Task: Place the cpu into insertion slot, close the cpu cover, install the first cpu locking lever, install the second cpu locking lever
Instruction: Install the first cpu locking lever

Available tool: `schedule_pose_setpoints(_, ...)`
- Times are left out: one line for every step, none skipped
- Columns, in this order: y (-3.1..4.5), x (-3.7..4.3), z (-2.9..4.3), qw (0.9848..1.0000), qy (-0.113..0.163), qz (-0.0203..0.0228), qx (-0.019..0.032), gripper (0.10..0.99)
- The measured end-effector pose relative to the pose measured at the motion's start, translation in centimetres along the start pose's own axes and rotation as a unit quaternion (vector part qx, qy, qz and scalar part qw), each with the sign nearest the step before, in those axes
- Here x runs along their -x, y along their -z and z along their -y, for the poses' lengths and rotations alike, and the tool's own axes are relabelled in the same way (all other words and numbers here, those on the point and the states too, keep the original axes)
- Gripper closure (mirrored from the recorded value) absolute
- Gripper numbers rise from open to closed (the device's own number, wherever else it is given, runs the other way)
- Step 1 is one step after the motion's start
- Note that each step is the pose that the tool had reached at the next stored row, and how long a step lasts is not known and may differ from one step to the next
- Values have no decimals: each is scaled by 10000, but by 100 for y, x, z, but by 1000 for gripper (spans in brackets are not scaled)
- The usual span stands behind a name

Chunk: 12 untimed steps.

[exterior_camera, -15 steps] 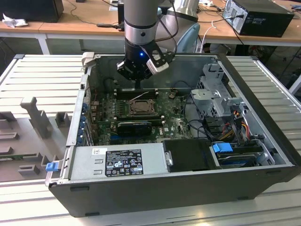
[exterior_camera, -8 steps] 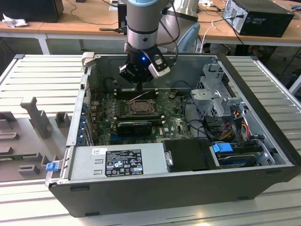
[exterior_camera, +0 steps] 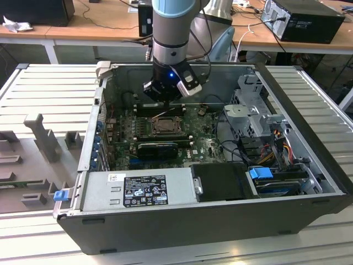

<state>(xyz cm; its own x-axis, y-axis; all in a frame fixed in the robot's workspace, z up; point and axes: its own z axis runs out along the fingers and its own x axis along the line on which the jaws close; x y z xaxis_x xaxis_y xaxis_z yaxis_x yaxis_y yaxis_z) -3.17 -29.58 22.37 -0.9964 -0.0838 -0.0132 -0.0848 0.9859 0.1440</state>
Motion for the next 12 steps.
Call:
schedule_pose_setpoints(-6, 7, 1, 10000, 0, 0, 0, 980)
schedule_pose_setpoints(-13, 15, 3, 10000, 0, 0, -1, 980)
schedule_pose_setpoints(-19, 22, 4, 10000, 0, 0, 0, 980)
schedule_pose_setpoints(-29, 46, 3, 10000, -1, 0, -1, 980)
schedule_pose_setpoints(-40, 71, 1, 10000, 0, 0, -1, 980)
schedule_pose_setpoints(-45, 73, 2, 10000, 0, 0, -1, 980)
schedule_pose_setpoints(-50, 73, 3, 10000, 0, 0, -1, 980)
schedule_pose_setpoints(-60, 73, 4, 10000, -1, 0, -1, 980)
schedule_pose_setpoints(-68, 73, 5, 10000, 0, 0, -1, 980)
schedule_pose_setpoints(-72, 73, 6, 10000, 0, 0, -2, 980)
schedule_pose_setpoints(-74, 73, 6, 10000, 0, 0, -2, 980)
schedule_pose_setpoints(-78, 73, 7, 10000, 0, 0, -4, 980)
